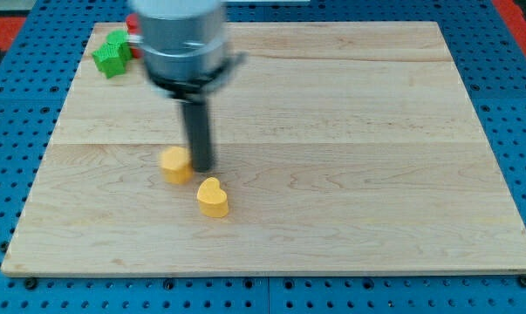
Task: Push the yellow heart at the bottom of the yellow hexagon
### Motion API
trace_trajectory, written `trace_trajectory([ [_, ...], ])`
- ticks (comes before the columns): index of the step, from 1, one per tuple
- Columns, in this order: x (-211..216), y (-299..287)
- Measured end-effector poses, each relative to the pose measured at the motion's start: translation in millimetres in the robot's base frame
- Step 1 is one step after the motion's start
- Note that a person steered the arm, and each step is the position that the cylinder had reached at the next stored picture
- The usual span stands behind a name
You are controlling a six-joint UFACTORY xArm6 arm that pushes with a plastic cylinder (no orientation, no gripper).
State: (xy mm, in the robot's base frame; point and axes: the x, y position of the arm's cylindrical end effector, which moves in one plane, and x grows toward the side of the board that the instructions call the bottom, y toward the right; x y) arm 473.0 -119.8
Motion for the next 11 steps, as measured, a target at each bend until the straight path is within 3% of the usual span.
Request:
trace_trajectory([
  [2, 47.1, -35.4],
  [3, -3.8, -70.4],
  [5, -46.7, -76.4],
  [6, -38.2, 1.2],
  [7, 15.6, 118.5],
  [8, 78.1, 146.3],
  [9, 50.0, 34.9],
  [10, 36.8, -24.3],
  [11, 85.9, 17.3],
])
